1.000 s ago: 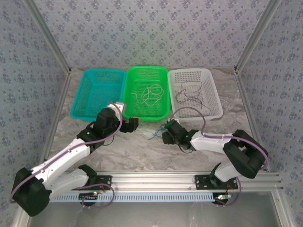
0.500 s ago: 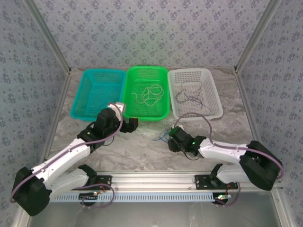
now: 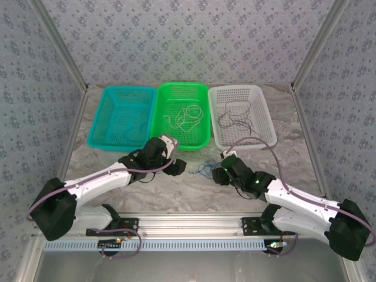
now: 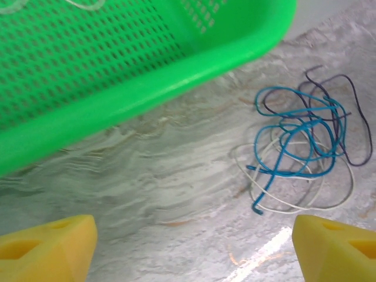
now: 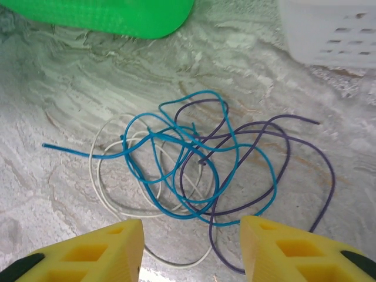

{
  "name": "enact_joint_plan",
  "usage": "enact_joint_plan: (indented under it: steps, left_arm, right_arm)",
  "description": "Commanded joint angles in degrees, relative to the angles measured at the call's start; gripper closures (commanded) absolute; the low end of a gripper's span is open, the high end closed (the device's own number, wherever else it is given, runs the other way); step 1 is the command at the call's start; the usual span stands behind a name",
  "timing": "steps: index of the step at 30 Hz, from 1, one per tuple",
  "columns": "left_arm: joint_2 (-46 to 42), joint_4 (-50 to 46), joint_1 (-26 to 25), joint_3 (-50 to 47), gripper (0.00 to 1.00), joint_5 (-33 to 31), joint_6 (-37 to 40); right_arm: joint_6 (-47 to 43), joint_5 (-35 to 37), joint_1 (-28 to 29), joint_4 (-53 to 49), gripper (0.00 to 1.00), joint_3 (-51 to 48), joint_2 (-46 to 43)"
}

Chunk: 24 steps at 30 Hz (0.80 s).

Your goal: Untangle the cables

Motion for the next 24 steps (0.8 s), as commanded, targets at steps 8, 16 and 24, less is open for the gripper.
enact_joint_plan:
  steps: [8, 16, 24]
  left_arm:
    - [4.65, 14.75, -3.90, -4.53, 0.19, 2.38, -16.00]
    - [11.40, 24.97, -7.16, -6.16, 0.28, 0.68, -26.33]
    - [16.41, 27.45, -8.29, -5.37, 0.41, -1.66, -29.44]
  right_arm:
    - [2.10, 0.84, -3.11, 4.13, 0.45, -1.75, 0.01]
    - [1.81, 0.49, -3.72, 4.60, 0.44, -1.22, 0.92]
    - [2.06, 0.58, -3.82, 5.12, 0.44, -1.67, 0.74]
